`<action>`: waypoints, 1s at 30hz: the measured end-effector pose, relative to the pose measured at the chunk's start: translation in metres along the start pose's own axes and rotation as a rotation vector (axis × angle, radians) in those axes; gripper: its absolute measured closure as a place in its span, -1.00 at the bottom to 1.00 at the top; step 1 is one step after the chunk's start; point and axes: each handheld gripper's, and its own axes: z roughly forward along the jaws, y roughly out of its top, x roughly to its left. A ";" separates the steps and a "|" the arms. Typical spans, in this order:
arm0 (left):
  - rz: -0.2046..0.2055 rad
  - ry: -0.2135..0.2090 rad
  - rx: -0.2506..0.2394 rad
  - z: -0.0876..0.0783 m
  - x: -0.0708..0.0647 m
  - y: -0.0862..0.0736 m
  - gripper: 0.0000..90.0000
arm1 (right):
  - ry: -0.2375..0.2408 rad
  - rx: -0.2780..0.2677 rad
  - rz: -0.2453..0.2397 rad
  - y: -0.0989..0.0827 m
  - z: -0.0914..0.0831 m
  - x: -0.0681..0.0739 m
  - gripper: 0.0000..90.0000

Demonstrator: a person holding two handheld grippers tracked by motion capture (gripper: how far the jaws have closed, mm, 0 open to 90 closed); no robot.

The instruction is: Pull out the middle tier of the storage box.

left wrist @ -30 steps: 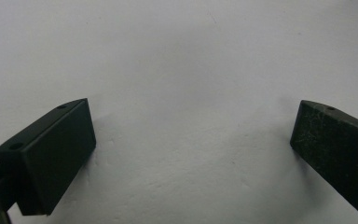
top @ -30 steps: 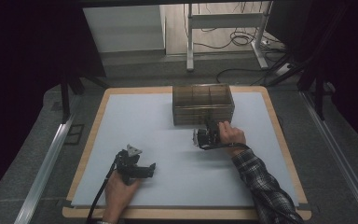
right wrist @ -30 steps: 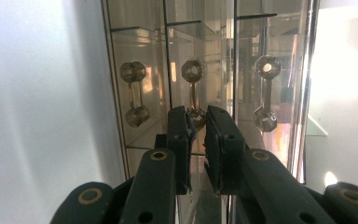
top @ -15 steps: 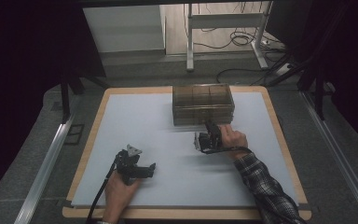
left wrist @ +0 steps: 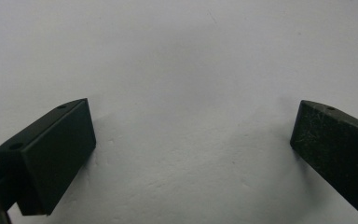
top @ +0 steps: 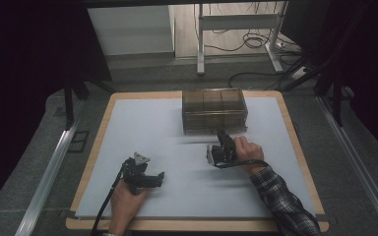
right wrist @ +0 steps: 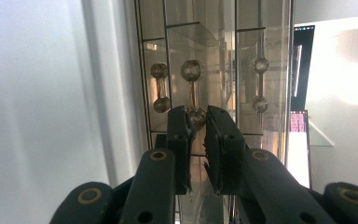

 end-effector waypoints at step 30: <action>0.000 0.000 0.000 0.000 0.000 0.000 -1.00 | 0.150 -0.064 0.159 -0.012 -0.011 -0.026 0.58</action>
